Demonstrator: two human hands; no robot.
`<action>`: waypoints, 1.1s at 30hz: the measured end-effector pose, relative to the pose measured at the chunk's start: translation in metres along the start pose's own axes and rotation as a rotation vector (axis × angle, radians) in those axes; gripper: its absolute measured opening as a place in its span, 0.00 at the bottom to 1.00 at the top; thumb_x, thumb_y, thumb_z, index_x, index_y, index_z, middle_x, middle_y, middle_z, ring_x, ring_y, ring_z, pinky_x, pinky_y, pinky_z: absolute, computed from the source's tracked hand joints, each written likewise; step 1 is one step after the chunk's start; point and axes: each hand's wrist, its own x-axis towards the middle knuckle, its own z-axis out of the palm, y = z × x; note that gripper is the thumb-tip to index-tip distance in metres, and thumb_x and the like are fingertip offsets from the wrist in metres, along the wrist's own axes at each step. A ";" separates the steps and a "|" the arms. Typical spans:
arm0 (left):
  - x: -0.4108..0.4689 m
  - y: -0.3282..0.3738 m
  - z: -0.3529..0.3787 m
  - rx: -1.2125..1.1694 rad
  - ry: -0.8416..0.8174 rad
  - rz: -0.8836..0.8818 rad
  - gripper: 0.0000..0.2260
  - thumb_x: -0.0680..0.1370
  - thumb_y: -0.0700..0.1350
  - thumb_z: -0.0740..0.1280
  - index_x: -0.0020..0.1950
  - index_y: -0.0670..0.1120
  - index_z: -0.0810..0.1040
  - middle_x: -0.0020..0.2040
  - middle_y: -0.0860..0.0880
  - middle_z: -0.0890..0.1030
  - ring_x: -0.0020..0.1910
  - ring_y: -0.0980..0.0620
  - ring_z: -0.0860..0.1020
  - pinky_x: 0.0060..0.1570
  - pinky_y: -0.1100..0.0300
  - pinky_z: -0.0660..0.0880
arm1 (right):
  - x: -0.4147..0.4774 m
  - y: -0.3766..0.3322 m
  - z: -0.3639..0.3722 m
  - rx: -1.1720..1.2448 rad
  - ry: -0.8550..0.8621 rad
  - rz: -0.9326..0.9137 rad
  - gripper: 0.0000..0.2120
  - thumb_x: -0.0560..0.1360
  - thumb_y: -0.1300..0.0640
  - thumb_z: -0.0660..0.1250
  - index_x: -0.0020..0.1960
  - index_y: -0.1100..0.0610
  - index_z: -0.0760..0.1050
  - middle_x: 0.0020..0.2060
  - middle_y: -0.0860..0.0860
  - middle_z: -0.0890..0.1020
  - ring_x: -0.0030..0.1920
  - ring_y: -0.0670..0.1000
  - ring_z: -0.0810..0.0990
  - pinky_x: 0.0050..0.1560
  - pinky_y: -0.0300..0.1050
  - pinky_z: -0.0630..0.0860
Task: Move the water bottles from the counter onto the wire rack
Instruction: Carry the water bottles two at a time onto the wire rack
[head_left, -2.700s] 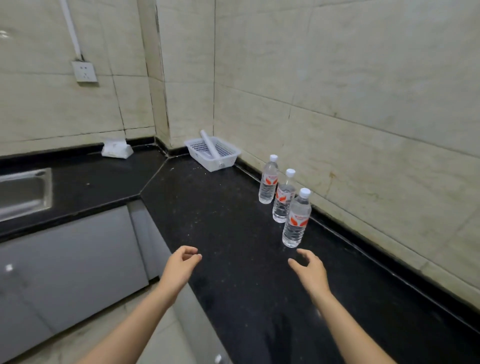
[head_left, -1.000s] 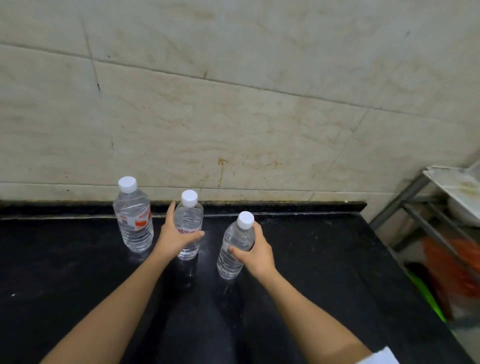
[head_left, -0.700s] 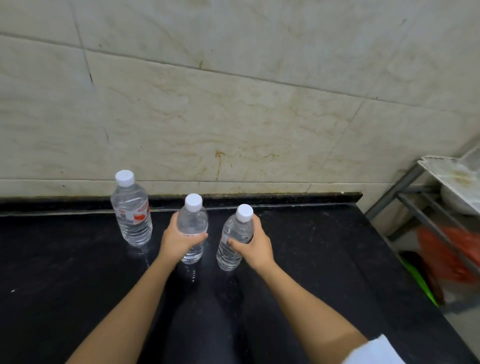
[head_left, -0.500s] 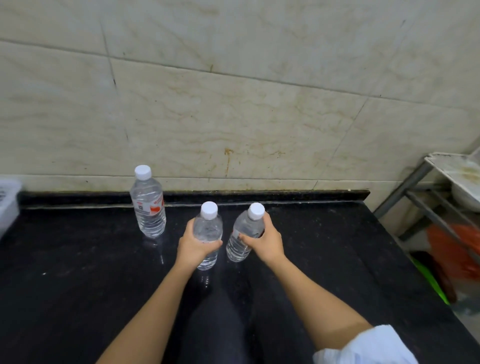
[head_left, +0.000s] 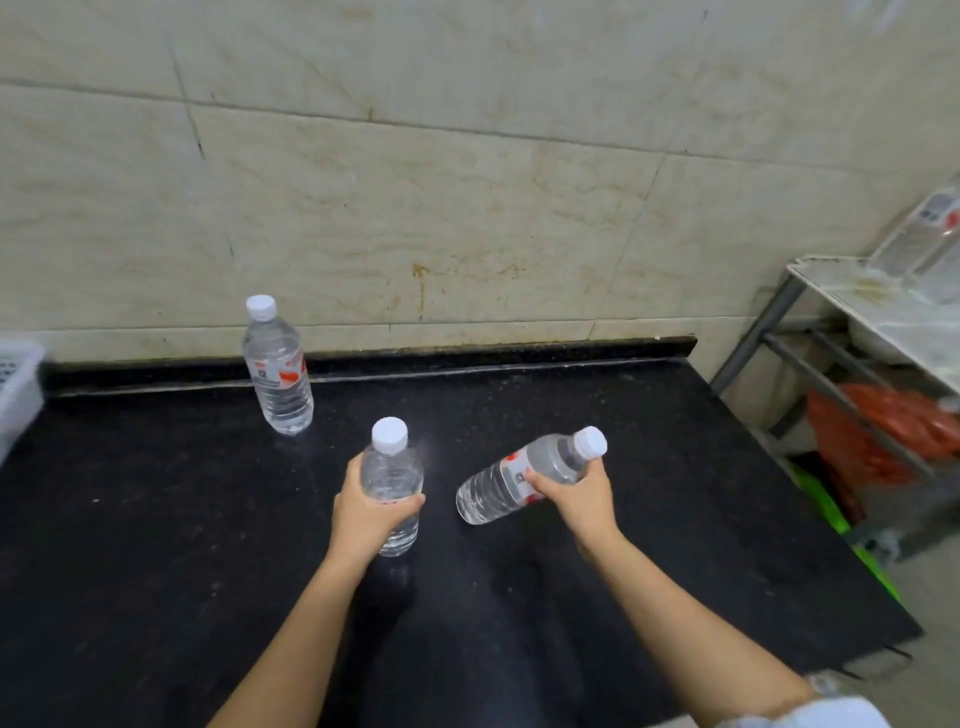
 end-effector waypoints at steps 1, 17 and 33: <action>-0.007 0.000 0.003 -0.002 0.018 -0.003 0.32 0.60 0.40 0.77 0.60 0.52 0.69 0.55 0.45 0.79 0.56 0.44 0.77 0.60 0.45 0.72 | -0.001 0.001 -0.010 0.006 -0.003 -0.005 0.27 0.61 0.60 0.77 0.56 0.55 0.71 0.51 0.54 0.81 0.52 0.54 0.79 0.58 0.56 0.75; -0.175 0.066 0.222 -0.014 0.068 0.249 0.21 0.58 0.47 0.78 0.42 0.58 0.70 0.45 0.50 0.78 0.50 0.46 0.76 0.48 0.53 0.72 | -0.047 0.044 -0.313 -0.094 0.160 -0.159 0.24 0.57 0.57 0.78 0.45 0.40 0.71 0.45 0.41 0.80 0.49 0.50 0.80 0.52 0.54 0.76; -0.247 0.177 0.448 -0.246 -0.315 0.564 0.24 0.61 0.38 0.77 0.46 0.58 0.71 0.45 0.57 0.78 0.41 0.70 0.77 0.38 0.79 0.70 | -0.074 0.039 -0.529 0.033 0.535 -0.355 0.25 0.60 0.64 0.77 0.50 0.46 0.74 0.46 0.42 0.82 0.46 0.43 0.81 0.47 0.45 0.77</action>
